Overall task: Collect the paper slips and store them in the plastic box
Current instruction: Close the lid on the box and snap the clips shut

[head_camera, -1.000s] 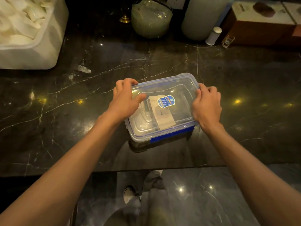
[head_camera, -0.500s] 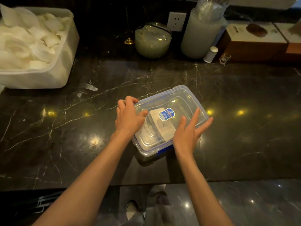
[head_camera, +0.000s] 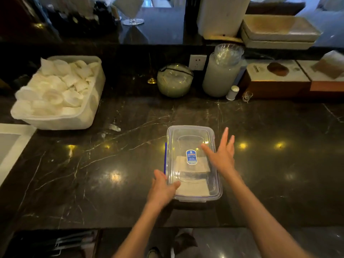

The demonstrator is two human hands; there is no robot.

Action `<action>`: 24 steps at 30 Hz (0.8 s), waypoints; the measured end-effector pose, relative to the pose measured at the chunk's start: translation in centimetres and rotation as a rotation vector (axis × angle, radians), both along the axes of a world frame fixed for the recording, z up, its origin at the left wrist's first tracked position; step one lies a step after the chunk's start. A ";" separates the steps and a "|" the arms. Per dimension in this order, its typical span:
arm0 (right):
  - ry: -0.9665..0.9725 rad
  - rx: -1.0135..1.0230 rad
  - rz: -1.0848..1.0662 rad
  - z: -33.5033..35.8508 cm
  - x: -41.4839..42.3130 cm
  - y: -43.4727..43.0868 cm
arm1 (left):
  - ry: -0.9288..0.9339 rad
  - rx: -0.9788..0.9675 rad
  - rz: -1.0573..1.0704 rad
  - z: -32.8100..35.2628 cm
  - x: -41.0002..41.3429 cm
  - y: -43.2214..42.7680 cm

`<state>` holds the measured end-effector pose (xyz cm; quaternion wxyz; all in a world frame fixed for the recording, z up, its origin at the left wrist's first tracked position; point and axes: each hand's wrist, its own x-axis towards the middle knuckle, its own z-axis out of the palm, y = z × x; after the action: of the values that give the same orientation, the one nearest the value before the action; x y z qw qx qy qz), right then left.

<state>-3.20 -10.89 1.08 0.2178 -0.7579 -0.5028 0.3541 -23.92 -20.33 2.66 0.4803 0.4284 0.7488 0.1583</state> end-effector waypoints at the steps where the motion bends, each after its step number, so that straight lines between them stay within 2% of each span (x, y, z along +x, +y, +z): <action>1: 0.027 0.031 -0.030 -0.2 -0.5 -1.2 | 0.001 0.004 -0.006 0.2 0.4 -0.2; 4: 0.016 0.026 -0.011 -1.6 -1.9 -4.9 | 0.033 -0.021 -0.078 0.0 -0.1 0.1; 6: -0.032 0.015 -0.008 -2.1 -1.9 -5.5 | -0.018 -0.044 -0.072 -0.6 -0.9 1.2; 8: -0.055 0.027 0.007 -2.0 -1.8 -5.2 | -0.135 -0.045 0.047 -1.0 -1.5 2.8; 10: -0.024 0.022 0.012 -1.7 -1.8 -5.2 | -0.332 -0.071 0.153 -1.0 -1.6 4.4; 12: 0.027 0.012 0.008 -1.4 -1.7 -5.3 | -0.487 -0.130 0.178 -1.0 -1.1 5.3; 13: 0.060 0.012 0.001 -1.2 -1.7 -5.3 | -0.505 -0.146 0.174 -1.0 -0.7 5.5; 17: 0.154 0.031 -0.019 -0.5 -1.8 -5.5 | -0.427 -0.104 0.224 -1.3 -0.3 5.9; 21: 0.139 0.037 -0.020 -0.1 -2.0 -5.6 | -0.078 0.094 0.154 -1.5 0.4 6.1; 24: 0.132 0.028 -0.024 -0.1 -2.1 -5.6 | -0.032 0.132 0.115 -1.8 1.0 5.6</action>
<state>-5.30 -16.48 0.98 0.2653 -0.7357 -0.4830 0.3938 -22.88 -14.77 0.83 0.4531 0.4130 0.7522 0.2415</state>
